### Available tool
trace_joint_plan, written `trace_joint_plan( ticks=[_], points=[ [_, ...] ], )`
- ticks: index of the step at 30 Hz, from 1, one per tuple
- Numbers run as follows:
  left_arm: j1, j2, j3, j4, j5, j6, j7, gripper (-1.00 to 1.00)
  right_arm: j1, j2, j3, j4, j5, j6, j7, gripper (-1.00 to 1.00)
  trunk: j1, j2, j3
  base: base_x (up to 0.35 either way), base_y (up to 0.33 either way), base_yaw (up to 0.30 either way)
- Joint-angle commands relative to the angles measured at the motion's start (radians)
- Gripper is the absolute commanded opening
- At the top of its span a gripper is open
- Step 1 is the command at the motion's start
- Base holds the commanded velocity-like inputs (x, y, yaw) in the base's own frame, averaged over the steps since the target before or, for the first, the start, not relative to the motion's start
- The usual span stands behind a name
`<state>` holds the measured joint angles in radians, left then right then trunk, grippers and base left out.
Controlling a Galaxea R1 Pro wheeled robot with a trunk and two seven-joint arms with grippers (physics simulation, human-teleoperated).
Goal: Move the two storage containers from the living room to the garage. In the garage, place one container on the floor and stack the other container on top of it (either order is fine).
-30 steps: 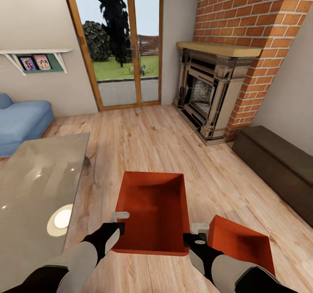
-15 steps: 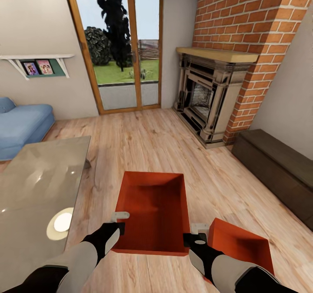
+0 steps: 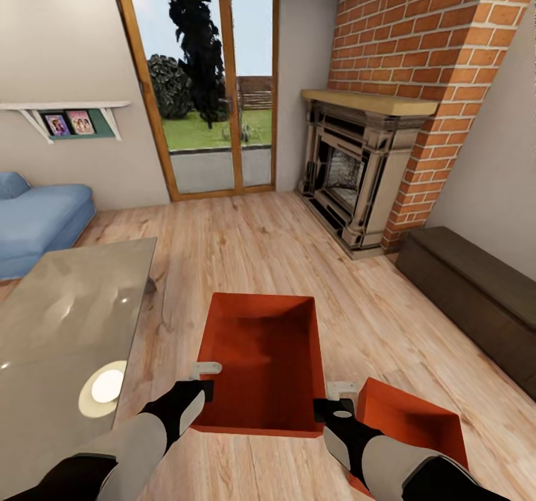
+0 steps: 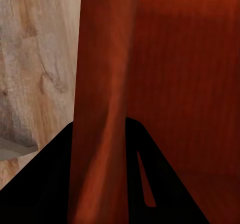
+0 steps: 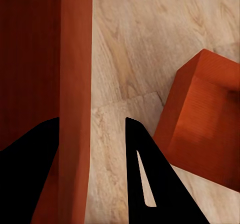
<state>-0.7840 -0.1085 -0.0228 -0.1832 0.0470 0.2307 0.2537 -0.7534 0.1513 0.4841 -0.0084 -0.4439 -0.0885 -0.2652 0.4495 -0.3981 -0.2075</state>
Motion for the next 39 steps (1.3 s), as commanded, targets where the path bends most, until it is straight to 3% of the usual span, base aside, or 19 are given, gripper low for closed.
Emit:
trace_joint_plan(
  ticks=[1, 14, 39],
  points=[
    [0.0, -0.001, 0.012, 0.001, -0.007, 0.009, 0.018, -1.0, -0.001, 0.001, 0.005, -0.021, -0.006, -0.007, -0.005, -1.0, 0.001, -0.002, 0.0, 0.0, 0.0, 0.0],
    [0.0, 0.0, 0.012, 0.001, -0.009, 0.009, 0.018, -1.0, -0.001, -0.001, 0.005, -0.021, -0.006, -0.006, -0.004, -1.0, 0.001, -0.002, 0.019, 0.0, 0.0, 0.0],
    [0.0, 0.0, 0.012, 0.001, -0.01, 0.007, 0.019, -1.0, -0.001, -0.004, 0.004, -0.021, -0.007, 0.001, -0.003, -1.0, 0.001, -0.002, 0.02, 0.0, 0.0, 0.0]
  ],
)
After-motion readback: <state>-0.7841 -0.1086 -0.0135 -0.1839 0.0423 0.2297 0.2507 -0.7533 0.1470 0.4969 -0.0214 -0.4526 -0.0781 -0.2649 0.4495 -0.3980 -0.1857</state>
